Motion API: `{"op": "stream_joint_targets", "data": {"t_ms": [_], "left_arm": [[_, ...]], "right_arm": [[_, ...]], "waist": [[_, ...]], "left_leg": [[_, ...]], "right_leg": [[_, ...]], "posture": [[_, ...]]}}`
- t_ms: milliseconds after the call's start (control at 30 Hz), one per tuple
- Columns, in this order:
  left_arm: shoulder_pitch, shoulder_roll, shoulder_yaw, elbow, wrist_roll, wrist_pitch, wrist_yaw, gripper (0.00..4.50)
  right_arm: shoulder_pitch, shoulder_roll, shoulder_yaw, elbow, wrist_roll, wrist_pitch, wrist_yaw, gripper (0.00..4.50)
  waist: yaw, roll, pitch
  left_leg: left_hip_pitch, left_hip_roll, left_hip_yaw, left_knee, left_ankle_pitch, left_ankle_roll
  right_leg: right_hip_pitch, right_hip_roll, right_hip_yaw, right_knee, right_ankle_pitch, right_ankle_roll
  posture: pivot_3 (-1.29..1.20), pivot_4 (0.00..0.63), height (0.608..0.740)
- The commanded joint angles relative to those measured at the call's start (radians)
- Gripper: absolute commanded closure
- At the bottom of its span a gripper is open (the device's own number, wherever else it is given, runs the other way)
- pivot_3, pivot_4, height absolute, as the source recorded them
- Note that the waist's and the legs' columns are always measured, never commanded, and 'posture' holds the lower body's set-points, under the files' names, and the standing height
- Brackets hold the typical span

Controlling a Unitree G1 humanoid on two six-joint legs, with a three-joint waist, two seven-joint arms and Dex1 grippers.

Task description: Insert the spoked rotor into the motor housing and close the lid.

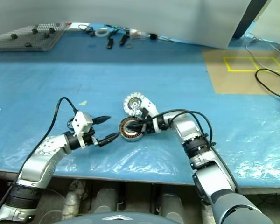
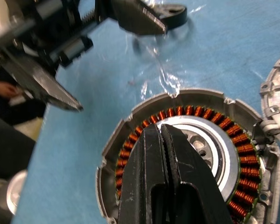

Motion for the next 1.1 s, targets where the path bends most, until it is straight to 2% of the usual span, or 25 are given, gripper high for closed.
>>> {"op": "stream_joint_targets", "data": {"t_ms": [33,233,367,933,1033,1100], "left_arm": [[-0.008,0.005,0.013,-0.007,-0.005,-0.02,-0.006,0.0],[-0.01,0.003,0.014,0.002,-0.004,-0.025,-0.008,0.0],[-0.01,-0.001,0.011,0.003,-0.003,-0.028,-0.006,0.0],[-0.011,0.011,0.021,0.004,-0.007,-0.026,-0.01,0.0],[-0.011,0.016,0.028,0.001,-0.012,-0.022,-0.01,0.0],[-0.01,0.023,0.037,0.0,-0.018,-0.02,-0.012,0.0]], "right_arm": [[-0.059,0.016,-0.078,-0.053,0.073,0.02,-0.029,4.47],[-0.064,0.002,-0.064,-0.102,0.093,0.048,-0.021,4.47],[-0.026,-0.027,0.024,-0.089,0.018,-0.007,-0.02,4.47],[0.021,-0.055,0.137,0.027,-0.114,-0.133,-0.031,4.47],[0.026,-0.054,0.122,0.008,-0.09,-0.129,-0.021,4.47],[0.007,-0.035,0.061,-0.015,-0.025,-0.103,-0.021,4.47]], "waist": [[-0.002,0.0,0.0],[0.0,0.0,0.0],[0.001,0.0,0.0],[0.0,0.0,0.0],[0.0,0.0,0.0],[-0.001,0.0,0.0]], "left_leg": [[-0.003,0.0,0.0,0.001,0.0,0.0],[-0.006,0.001,0.0,0.002,0.0,0.0],[-0.006,0.001,0.0,0.002,0.0,0.0],[-0.003,0.001,-0.001,0.004,0.0,0.0],[-0.001,0.001,-0.001,0.004,0.0,0.0],[0.001,0.001,-0.001,0.004,0.0,-0.001]], "right_leg": [[-0.002,0.0,0.0,0.001,0.0,0.0],[-0.005,0.0,-0.002,0.002,0.0,0.0],[-0.004,0.0,-0.002,0.001,0.0,0.0],[-0.001,0.0,-0.002,0.002,0.0,0.0],[0.001,0.0,-0.002,0.001,0.0,0.0],[0.003,0.0,-0.002,0.001,0.0,0.0]], "posture": [[0.0,0.15,0.74],[0.0,0.15,0.74],[0.0,0.15,0.74],[0.0,0.15,0.74],[0.0,0.15,0.74],[0.0,0.15,0.74]]}}
